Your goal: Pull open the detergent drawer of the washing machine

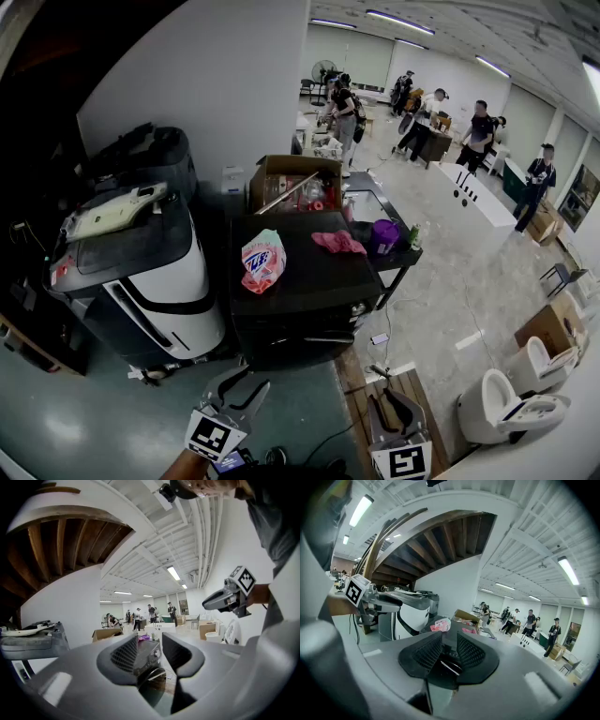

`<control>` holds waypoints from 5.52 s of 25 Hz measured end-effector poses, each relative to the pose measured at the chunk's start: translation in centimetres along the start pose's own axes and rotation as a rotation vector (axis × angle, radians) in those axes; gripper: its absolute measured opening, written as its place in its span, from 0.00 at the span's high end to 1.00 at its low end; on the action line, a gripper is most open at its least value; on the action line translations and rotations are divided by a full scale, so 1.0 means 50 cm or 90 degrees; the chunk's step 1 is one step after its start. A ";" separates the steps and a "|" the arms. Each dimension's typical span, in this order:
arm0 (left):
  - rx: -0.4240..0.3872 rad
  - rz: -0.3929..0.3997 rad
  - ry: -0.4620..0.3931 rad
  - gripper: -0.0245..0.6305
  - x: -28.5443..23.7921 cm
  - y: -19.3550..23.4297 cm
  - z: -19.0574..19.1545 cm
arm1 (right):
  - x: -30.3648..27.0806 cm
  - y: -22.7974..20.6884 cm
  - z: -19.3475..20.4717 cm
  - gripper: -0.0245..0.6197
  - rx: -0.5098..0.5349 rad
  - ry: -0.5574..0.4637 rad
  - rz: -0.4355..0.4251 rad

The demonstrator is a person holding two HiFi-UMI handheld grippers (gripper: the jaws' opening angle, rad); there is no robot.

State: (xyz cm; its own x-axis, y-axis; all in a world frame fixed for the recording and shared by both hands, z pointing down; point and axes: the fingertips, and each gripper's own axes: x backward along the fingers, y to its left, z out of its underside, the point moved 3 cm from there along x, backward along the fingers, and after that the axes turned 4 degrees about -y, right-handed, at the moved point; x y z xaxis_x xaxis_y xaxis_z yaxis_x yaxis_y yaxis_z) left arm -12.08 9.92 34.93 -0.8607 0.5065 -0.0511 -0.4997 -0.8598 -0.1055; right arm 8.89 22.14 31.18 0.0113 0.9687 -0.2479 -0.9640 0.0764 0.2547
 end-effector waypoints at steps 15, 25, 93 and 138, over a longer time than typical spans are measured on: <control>-0.022 0.008 -0.017 0.71 -0.011 0.015 0.028 | -0.019 -0.004 -0.003 0.80 -0.035 -0.021 -0.007; -0.006 -0.013 0.025 0.71 -0.059 -0.018 0.019 | -0.068 -0.062 0.025 0.80 -0.047 -0.065 -0.042; 0.076 -0.211 0.122 0.71 -0.313 0.189 0.208 | -0.444 -0.216 0.087 0.80 -0.173 -0.077 -0.303; 0.629 -0.224 0.029 0.59 -0.339 0.384 0.825 | -0.969 0.285 0.579 0.64 -0.734 0.118 -0.414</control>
State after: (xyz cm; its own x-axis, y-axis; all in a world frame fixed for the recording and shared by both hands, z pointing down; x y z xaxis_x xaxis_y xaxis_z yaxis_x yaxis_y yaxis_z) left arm -11.10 -17.88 74.72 -0.6577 0.7223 -0.2138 -0.5952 -0.3243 0.7352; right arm 2.29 -16.89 73.89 0.6037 0.7792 -0.1685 -0.4707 0.1778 -0.8642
